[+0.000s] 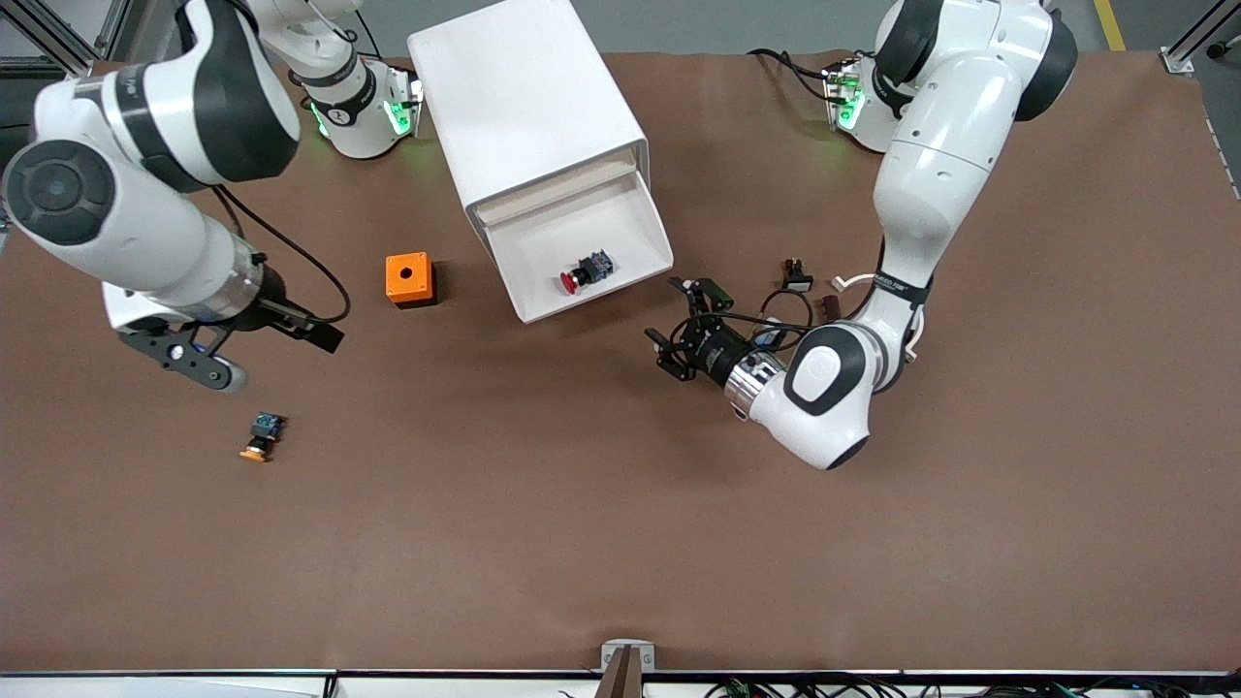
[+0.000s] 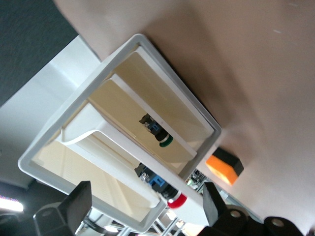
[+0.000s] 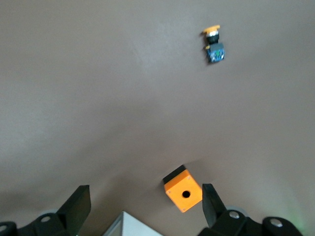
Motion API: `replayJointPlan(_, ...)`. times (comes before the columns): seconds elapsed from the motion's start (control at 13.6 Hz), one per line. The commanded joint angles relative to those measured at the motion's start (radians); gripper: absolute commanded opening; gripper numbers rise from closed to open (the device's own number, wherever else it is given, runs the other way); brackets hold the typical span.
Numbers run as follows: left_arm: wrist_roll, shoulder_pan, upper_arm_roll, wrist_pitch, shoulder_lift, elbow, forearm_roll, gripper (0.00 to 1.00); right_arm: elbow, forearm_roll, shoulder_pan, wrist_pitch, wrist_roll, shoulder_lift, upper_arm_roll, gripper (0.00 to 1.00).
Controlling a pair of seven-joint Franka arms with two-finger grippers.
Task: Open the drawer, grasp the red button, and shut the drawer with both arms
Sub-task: 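Pull the drawer further out while the right gripper reaches into it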
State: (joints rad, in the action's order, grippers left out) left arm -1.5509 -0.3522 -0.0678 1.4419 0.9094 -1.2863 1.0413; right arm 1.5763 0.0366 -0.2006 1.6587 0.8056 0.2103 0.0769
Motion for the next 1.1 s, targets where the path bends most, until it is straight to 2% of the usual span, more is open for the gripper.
replayJointPlan(0.0,0.197,0.002,0.045,-0.001,-0.041,-0.005,-0.038,0.99,0.013,-0.014,-0.089,-0.004,0.192,-0.009,-0.005,1.0)
replayJointPlan(0.07,0.266,-0.002,0.06,0.0,-0.043,0.019,-0.076,0.99,0.021,-0.017,-0.123,-0.001,0.246,-0.009,-0.005,1.0)
replayJointPlan(0.29,0.432,-0.022,0.074,0.06,-0.082,0.036,-0.248,0.99,0.031,-0.15,-0.155,0.01,0.363,0.0,-0.006,1.0)
replayJointPlan(0.74,0.525,-0.096,0.077,0.311,-0.161,0.036,-0.585,1.0,0.142,-0.162,-0.278,0.175,0.621,-0.002,-0.006,1.0)
replayJointPlan(1.03,0.515,-0.126,0.088,0.481,-0.188,0.035,-0.712,1.0,0.253,-0.162,-0.387,0.349,0.74,-0.002,-0.006,1.0)
